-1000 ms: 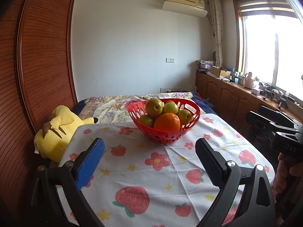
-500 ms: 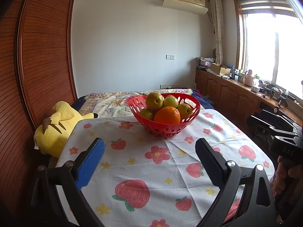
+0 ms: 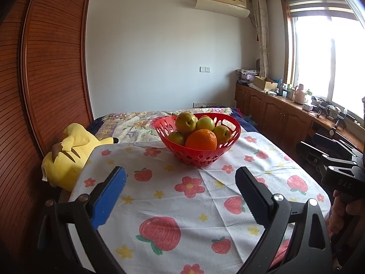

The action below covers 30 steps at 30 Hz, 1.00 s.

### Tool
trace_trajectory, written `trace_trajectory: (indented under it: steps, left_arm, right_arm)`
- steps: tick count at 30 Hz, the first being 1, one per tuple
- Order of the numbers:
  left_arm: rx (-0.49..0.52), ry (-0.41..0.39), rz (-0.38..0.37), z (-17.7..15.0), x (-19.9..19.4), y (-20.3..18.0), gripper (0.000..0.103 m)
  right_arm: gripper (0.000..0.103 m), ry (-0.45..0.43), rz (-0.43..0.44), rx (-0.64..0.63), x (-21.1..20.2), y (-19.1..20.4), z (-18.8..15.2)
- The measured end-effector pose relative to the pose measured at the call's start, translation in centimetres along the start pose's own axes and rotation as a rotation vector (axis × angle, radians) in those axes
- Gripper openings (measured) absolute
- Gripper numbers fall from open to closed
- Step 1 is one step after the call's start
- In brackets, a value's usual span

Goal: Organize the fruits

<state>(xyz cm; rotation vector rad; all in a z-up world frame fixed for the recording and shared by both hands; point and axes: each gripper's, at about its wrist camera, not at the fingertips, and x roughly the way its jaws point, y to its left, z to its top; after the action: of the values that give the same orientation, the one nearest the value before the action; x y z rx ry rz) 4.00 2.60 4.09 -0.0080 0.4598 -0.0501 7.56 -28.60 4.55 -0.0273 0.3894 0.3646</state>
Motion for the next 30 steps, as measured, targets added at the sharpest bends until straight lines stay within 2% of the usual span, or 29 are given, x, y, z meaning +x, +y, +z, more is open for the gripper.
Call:
trace_trajectory:
  steps: [30]
  left_arm:
    - [0.002, -0.024, -0.012, 0.3, -1.4, -0.6, 0.097]
  right_arm:
    - [0.087, 0.008, -0.022, 0.014, -0.4, -0.6, -0.3]
